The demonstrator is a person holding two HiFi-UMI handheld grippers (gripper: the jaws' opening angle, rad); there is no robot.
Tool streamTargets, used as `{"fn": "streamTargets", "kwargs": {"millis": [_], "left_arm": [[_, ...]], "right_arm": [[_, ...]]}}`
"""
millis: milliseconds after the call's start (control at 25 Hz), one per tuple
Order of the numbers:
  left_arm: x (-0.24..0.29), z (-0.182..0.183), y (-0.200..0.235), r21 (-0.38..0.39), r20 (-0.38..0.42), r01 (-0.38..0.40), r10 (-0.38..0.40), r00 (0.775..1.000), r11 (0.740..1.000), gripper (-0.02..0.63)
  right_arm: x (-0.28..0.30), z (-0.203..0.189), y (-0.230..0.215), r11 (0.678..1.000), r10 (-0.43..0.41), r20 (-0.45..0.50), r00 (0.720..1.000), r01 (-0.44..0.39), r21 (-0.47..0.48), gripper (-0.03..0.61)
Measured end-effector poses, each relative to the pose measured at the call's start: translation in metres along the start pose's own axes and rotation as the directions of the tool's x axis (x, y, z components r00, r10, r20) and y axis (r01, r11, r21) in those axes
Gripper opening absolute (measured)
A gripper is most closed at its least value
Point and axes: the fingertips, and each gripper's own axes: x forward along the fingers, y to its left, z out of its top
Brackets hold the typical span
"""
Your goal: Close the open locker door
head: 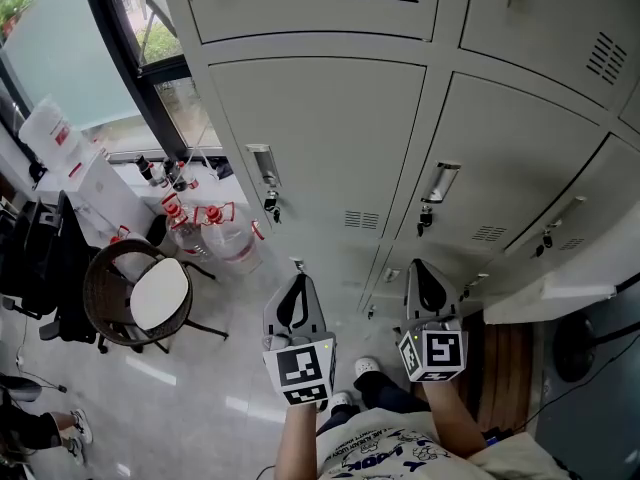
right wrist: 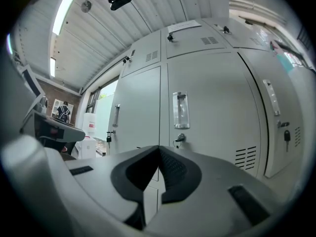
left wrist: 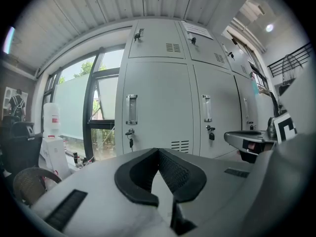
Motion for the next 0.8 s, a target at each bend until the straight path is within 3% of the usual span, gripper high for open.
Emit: {"fn": "streamTargets", "kwargs": {"millis": [800], "left_arm": [[-0.024, 0.015, 0.002, 0.015, 0.042, 0.039, -0.04, 0.998, 0.999, 0.005]], "right_arm": [[-0.035, 0.027, 0.003, 0.999, -0.043, 0.038, 0.998, 0.043, -0.015, -0.003]]}}
